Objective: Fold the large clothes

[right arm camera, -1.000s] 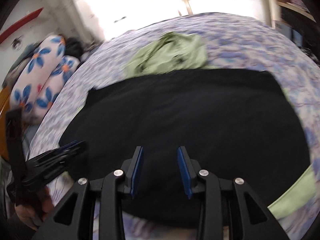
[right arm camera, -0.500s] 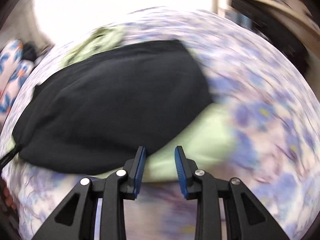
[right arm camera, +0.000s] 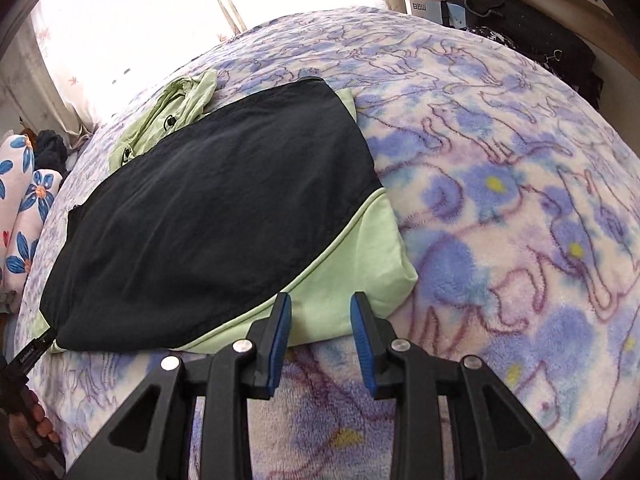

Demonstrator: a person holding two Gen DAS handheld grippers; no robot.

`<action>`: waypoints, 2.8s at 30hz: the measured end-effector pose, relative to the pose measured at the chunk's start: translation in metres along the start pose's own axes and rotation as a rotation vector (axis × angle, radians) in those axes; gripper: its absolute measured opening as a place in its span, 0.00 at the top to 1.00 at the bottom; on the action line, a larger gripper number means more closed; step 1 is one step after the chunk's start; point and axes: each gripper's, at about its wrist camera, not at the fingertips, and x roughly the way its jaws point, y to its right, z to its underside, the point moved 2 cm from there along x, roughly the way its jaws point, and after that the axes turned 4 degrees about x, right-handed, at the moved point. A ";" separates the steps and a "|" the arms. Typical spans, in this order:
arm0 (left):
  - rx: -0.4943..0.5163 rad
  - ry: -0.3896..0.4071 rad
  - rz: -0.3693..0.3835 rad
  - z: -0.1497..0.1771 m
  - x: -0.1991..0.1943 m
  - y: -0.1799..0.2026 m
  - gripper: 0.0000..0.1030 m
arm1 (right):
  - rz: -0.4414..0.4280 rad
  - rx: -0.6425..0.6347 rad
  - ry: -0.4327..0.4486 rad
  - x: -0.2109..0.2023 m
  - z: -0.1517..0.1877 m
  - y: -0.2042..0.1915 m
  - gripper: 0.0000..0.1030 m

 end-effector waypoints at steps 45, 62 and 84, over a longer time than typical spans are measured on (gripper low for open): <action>0.381 -0.014 -0.009 -0.247 0.046 0.087 0.46 | -0.070 -0.335 0.059 0.023 -0.198 -0.160 0.70; 0.325 -0.119 0.049 -0.360 0.228 0.173 0.46 | -0.207 -0.154 -0.113 0.223 -0.338 -0.210 0.68; 0.301 0.011 0.234 -0.358 0.178 0.171 0.99 | -0.331 -0.216 0.074 0.173 -0.334 -0.235 0.98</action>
